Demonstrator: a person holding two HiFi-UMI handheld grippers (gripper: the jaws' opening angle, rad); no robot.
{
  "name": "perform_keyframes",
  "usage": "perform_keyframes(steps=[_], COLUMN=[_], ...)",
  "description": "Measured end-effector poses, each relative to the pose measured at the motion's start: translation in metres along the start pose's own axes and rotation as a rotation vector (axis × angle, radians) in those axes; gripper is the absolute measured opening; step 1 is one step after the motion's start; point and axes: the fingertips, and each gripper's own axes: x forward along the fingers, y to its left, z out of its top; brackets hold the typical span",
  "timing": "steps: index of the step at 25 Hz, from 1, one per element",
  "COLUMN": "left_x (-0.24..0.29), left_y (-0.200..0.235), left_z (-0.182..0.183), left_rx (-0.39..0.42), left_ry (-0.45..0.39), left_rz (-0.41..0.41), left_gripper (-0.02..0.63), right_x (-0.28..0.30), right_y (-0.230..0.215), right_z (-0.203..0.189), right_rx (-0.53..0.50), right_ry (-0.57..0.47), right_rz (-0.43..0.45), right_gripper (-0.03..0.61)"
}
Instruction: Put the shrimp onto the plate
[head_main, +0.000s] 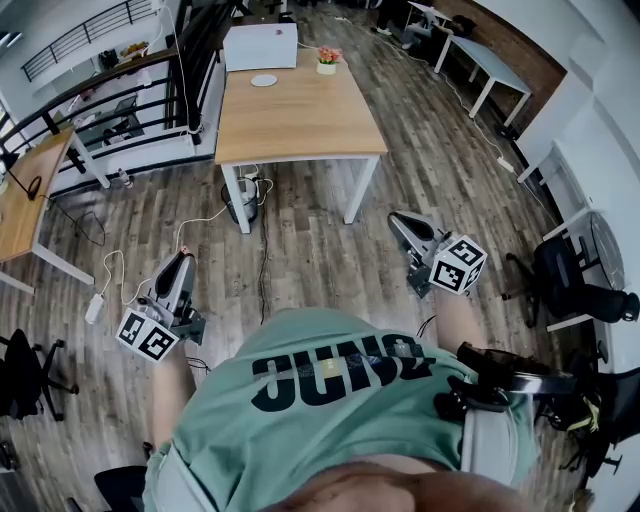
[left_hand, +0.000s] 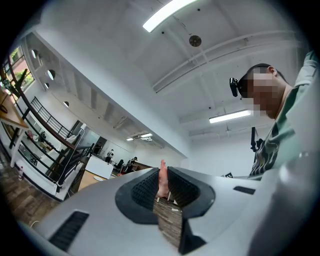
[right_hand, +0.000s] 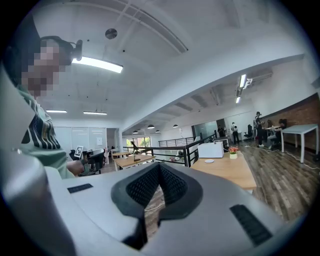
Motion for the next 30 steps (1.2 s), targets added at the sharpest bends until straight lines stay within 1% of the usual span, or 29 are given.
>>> perform_keyframes(steps=[12,18,21,24,30], left_x=[0.002,-0.003,-0.008,-0.015,-0.034], left_y=[0.003,0.011,0.017,0.027,0.055], left_z=[-0.001,0.001,0.003,0.007,0.022], left_rx=[-0.008,-0.02,-0.019,-0.018,-0.014], left_ry=[-0.006,-0.02,-0.025,-0.03,-0.04], left_rz=[-0.005,-0.003,-0.001,0.002,0.009], left_gripper=[0.06,0.06,0.06,0.06,0.06], right_x=[0.003,0.011,0.02,0.032,0.062], right_y=[-0.001,0.007,0.012,0.018,0.036], right_z=[0.002,0.01,0.012,0.014,0.017], right_rx=[0.008,0.012,0.012,-0.013,-0.02], right_ry=[-0.002,-0.008,-0.018,-0.019,-0.02], right_rz=[0.004,0.014,0.027,0.035,0.031], right_gripper=[0.006,0.006,0.006,0.006,0.006])
